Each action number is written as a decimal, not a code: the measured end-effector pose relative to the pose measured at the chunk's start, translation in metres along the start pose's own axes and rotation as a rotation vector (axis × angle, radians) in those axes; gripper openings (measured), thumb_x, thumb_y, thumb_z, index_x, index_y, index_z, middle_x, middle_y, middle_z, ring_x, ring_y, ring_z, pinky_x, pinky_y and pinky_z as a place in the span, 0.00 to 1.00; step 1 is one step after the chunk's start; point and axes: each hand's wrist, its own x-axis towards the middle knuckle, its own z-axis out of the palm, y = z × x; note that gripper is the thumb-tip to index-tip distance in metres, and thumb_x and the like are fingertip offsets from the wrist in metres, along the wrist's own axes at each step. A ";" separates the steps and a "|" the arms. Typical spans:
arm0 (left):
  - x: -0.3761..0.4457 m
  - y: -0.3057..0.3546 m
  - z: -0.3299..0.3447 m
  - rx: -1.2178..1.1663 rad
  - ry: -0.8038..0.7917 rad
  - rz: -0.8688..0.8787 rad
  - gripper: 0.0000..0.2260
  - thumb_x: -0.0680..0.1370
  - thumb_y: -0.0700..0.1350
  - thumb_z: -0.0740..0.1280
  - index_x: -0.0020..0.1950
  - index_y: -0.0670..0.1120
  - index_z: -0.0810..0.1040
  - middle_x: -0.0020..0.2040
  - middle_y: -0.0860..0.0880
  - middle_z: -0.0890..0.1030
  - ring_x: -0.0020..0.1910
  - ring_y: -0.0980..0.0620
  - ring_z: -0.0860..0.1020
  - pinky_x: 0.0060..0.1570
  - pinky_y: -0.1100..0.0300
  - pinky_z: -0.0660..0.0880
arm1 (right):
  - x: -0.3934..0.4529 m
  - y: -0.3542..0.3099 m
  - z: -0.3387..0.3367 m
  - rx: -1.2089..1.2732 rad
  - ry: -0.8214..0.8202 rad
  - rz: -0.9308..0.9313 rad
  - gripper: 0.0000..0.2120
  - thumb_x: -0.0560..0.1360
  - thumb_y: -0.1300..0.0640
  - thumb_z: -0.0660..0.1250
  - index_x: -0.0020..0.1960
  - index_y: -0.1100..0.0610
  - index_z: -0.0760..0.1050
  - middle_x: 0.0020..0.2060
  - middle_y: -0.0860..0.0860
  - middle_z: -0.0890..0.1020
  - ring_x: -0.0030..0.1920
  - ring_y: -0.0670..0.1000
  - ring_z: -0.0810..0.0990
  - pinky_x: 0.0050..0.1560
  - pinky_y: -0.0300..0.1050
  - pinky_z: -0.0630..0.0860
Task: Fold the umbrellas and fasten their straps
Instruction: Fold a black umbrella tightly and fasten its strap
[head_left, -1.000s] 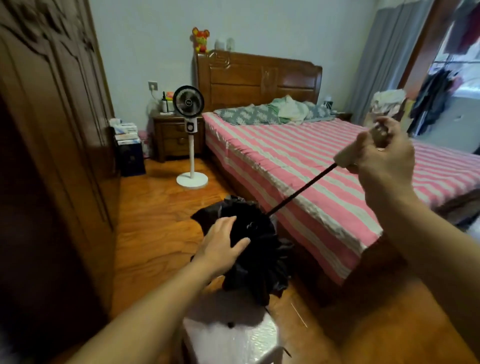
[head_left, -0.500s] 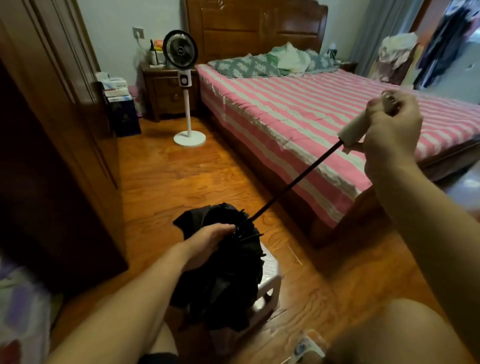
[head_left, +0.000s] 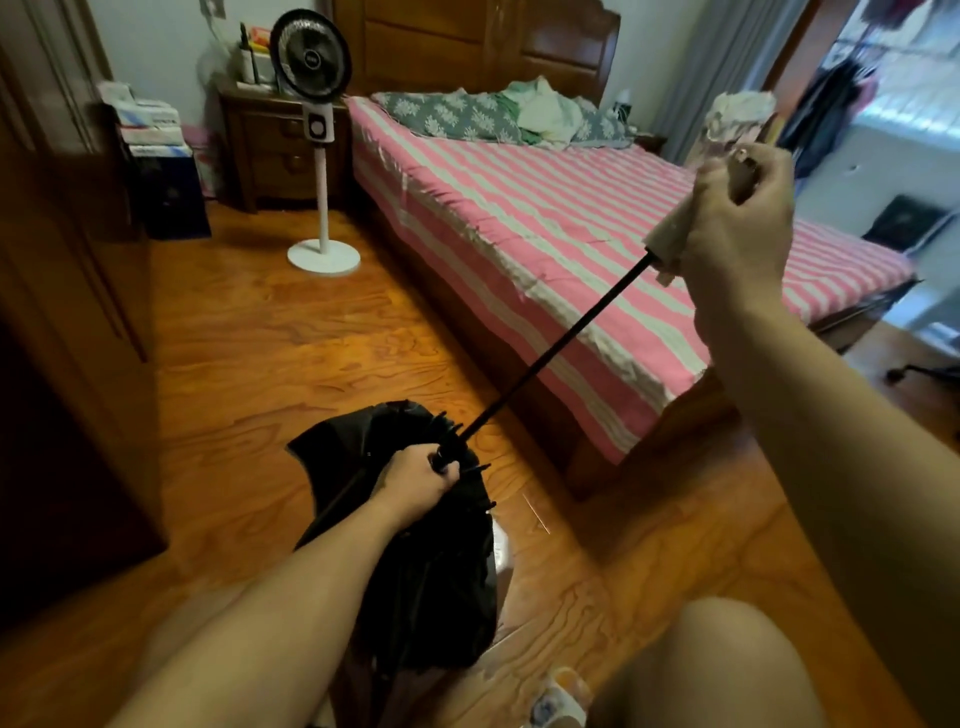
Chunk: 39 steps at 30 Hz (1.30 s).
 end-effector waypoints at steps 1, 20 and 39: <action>-0.002 0.007 0.003 -0.026 0.046 0.010 0.12 0.76 0.49 0.70 0.34 0.47 0.76 0.33 0.51 0.80 0.35 0.50 0.79 0.37 0.54 0.76 | 0.003 -0.001 -0.002 -0.032 0.039 -0.053 0.07 0.82 0.50 0.61 0.58 0.49 0.68 0.46 0.41 0.73 0.46 0.40 0.76 0.50 0.41 0.81; -0.047 0.081 -0.013 -0.069 0.081 0.071 0.26 0.77 0.53 0.75 0.71 0.52 0.69 0.53 0.51 0.79 0.52 0.52 0.76 0.42 0.66 0.64 | -0.143 0.079 0.041 -0.079 -0.184 0.104 0.12 0.82 0.52 0.65 0.63 0.55 0.72 0.42 0.42 0.76 0.39 0.30 0.75 0.38 0.25 0.68; -0.026 0.067 -0.010 0.133 -0.028 0.107 0.24 0.79 0.44 0.71 0.72 0.50 0.65 0.60 0.43 0.79 0.55 0.43 0.79 0.51 0.57 0.71 | -0.176 0.099 0.033 -0.035 -0.384 0.333 0.14 0.79 0.54 0.71 0.59 0.55 0.69 0.47 0.47 0.77 0.41 0.30 0.78 0.37 0.25 0.72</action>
